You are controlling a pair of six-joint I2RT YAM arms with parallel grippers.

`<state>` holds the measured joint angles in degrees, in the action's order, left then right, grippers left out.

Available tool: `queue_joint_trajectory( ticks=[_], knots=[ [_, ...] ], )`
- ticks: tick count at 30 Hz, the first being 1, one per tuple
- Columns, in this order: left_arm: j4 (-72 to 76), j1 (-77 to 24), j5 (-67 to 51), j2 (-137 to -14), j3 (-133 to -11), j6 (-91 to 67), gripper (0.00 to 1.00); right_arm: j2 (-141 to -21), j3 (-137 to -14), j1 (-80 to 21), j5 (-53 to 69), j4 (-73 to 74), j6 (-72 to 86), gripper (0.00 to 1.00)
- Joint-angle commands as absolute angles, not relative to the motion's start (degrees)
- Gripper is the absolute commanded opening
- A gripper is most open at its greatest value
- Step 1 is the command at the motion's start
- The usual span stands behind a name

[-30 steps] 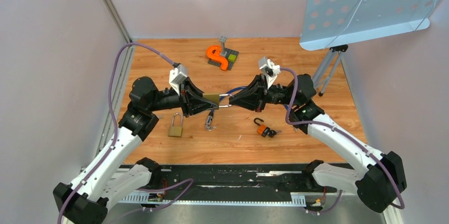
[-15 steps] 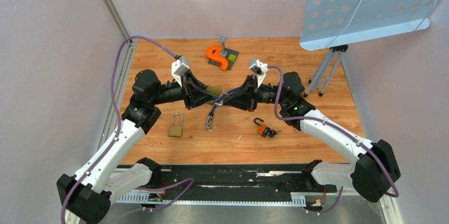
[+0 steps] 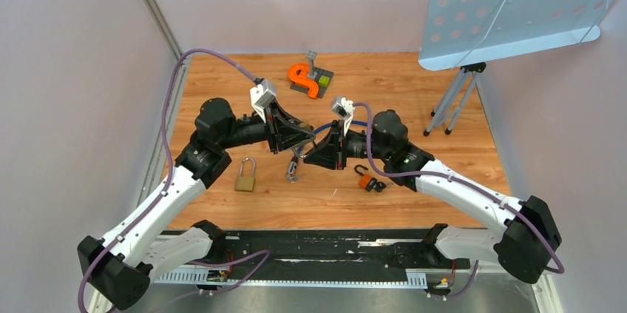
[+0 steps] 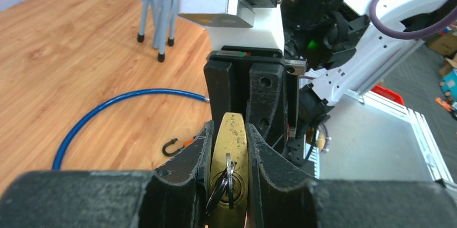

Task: Lock with the key
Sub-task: Lock the lock.

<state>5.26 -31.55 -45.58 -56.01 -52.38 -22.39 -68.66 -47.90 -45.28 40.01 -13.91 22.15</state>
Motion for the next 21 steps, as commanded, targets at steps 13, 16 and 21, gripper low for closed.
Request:
queue_joint_trajectory(
  ticks=[13,16,21],
  knots=[
    [8.4,-31.5,-21.5,-49.0,-52.1,-32.2,0.0,-59.0,-42.4,-41.3,30.4,-31.7,30.2,0.85],
    [10.4,-31.4,-22.7,-49.2,-52.5,-35.0,0.0,-61.4,-42.8,-41.3,32.8,-32.8,32.3,0.86],
    [13.4,-31.5,-37.0,-50.4,-54.5,-33.4,0.0,-62.8,-43.5,-41.1,37.3,-33.5,29.3,0.91]
  ],
)
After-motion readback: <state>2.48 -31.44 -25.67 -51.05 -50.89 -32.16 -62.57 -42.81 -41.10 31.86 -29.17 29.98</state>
